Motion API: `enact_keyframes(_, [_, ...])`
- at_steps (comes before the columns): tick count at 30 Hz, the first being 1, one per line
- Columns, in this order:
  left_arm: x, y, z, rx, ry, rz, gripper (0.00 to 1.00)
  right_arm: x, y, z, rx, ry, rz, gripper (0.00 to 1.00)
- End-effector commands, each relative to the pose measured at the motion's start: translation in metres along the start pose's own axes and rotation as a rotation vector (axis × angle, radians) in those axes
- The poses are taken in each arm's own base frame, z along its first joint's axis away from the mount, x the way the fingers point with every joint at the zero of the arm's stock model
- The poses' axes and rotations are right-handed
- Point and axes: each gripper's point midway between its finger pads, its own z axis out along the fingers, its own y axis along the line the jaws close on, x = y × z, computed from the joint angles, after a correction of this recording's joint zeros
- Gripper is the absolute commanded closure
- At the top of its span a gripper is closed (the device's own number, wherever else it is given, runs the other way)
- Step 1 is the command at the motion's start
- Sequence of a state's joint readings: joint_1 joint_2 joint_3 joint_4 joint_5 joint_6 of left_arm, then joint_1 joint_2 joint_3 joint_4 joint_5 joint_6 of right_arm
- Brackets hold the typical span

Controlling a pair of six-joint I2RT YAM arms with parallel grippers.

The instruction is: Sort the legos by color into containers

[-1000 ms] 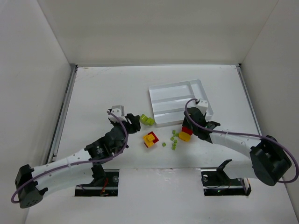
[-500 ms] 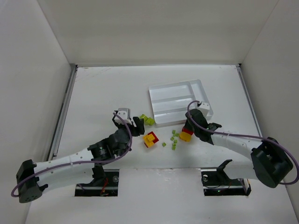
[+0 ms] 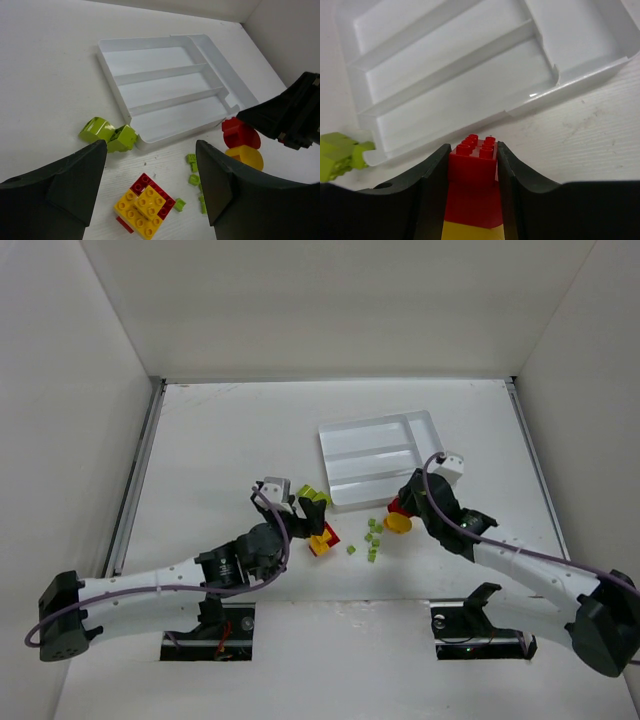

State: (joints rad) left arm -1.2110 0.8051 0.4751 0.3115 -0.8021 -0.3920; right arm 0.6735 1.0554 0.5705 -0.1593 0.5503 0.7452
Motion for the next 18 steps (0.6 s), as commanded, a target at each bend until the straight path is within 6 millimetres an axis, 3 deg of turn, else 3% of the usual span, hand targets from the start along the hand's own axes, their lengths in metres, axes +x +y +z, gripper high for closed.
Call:
enact_keyframes(1, [-0.029, -0.032, 0.001, 0.094, -0.073, -0.057, 0.29, -0.048, 0.046, -0.022, -0.137, -0.079, 0.095, 0.76])
enact_keyframes(5, [-0.04, -0.061, -0.005, 0.182, -0.102, -0.087, 0.22, -0.077, 0.089, -0.042, -0.27, -0.098, 0.133, 0.76])
enact_keyframes(10, [-0.051, -0.085, -0.01, 0.262, -0.132, -0.155, 0.18, -0.088, 0.13, -0.056, -0.418, -0.075, 0.169, 0.75])
enact_keyframes(18, [-0.061, -0.1, -0.006, 0.313, -0.116, -0.282, 0.19, -0.083, 0.154, -0.068, -0.533, -0.008, 0.211, 0.75])
